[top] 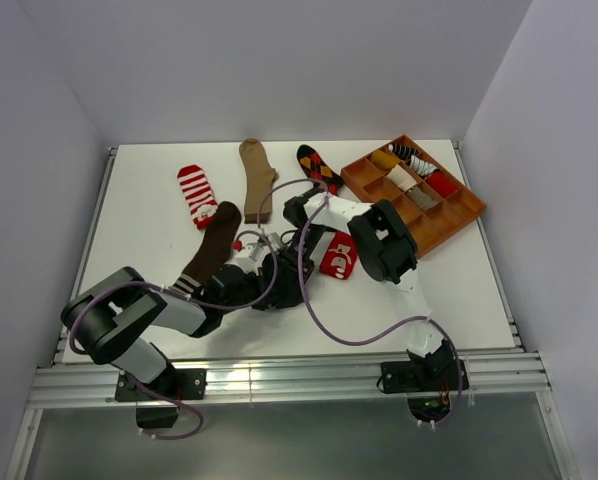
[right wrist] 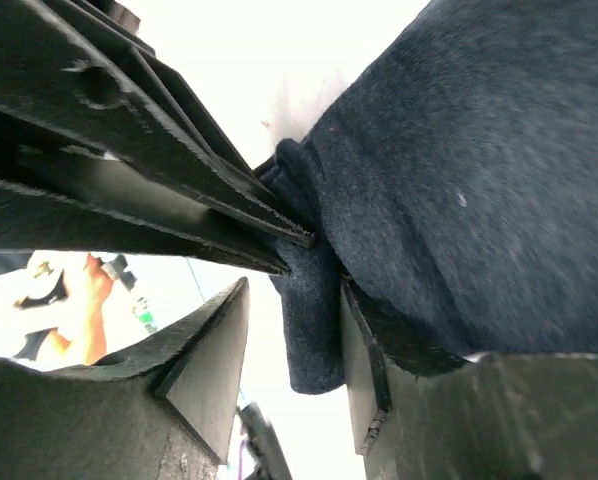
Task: Roll the socks
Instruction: Roll the sock at the center of the board.
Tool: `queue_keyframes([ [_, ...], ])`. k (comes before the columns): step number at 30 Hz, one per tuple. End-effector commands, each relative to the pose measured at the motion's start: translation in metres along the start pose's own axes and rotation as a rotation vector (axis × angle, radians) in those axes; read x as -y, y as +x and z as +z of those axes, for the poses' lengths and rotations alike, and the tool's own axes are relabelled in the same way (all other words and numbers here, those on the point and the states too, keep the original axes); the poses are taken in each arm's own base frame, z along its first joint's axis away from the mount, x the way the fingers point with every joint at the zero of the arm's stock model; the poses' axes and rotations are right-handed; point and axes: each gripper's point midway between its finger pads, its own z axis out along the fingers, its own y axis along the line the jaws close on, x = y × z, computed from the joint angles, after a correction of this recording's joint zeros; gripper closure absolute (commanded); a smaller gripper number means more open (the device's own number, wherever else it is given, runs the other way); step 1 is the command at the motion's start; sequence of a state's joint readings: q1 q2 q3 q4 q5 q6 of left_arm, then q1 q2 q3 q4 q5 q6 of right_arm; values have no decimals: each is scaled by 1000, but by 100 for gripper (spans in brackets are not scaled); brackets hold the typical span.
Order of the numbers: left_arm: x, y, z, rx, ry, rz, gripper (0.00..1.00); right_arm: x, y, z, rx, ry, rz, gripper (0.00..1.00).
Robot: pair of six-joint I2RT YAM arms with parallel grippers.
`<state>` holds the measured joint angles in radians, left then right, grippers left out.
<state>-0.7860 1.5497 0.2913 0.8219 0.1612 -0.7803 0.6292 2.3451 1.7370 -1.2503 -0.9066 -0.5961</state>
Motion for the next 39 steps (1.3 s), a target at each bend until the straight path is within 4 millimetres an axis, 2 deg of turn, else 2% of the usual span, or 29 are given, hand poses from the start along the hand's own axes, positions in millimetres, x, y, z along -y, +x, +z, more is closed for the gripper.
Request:
queue_keyframes([
  [1,-24,31,-4,-122,-89,-39,100,19,-22,-21,116,127,-107,51],
  [2,-20,29,-4,-117,-63,-43,100,22,-23,-28,143,138,-103,51],
  [3,-22,33,-6,-124,-64,-53,100,18,-26,-34,167,147,-101,50],
  [5,-28,35,-7,-136,-75,-69,100,25,-24,-44,206,182,-91,49],
  [6,-27,36,-8,-141,-69,-78,100,21,-26,-53,236,202,-95,49],
  [8,-29,35,-9,-145,-62,-102,100,25,-24,-60,266,225,-91,49],
  [12,-26,34,-9,-183,-46,-178,100,28,-20,-89,353,298,-108,49],
  [18,-25,28,-15,-246,-19,-315,100,26,-10,-122,435,364,-189,47],
  [19,-32,33,-17,-285,-50,-360,100,27,-7,-124,436,376,-192,48],
  [20,-31,30,-15,-297,-48,-380,100,21,-11,-134,466,417,-243,48],
  [21,-31,32,-16,-315,-53,-423,100,21,-11,-136,471,452,-277,47],
  [22,-30,37,-19,-352,-48,-467,100,25,-1,-127,456,473,-278,46],
  [23,-28,37,-18,-365,-38,-486,100,16,-10,-139,495,543,-363,46],
  [24,-27,40,-19,-384,-36,-533,100,23,2,-130,459,584,-379,46],
  [26,-26,44,-22,-429,-41,-582,100,12,-5,-124,469,634,-497,44],
  [27,-26,46,-23,-440,-41,-601,100,0,-6,-128,482,670,-572,44],
  [28,-28,48,-23,-449,-49,-615,100,2,-1,-118,475,681,-608,43],
  [30,-29,48,-24,-464,-57,-630,100,-9,6,-101,449,696,-718,41],
  [32,-32,49,-24,-472,-81,-636,100,-16,2,-95,454,727,-803,38],
  [35,-34,52,-26,-480,-95,-665,100,-27,2,-72,412,726,-895,36],
  [36,-35,54,-26,-485,-101,-676,100,-32,3,-58,384,708,-933,36],
  [39,-38,57,-26,-492,-108,-693,100,-34,4,-45,358,748,-991,36],
])
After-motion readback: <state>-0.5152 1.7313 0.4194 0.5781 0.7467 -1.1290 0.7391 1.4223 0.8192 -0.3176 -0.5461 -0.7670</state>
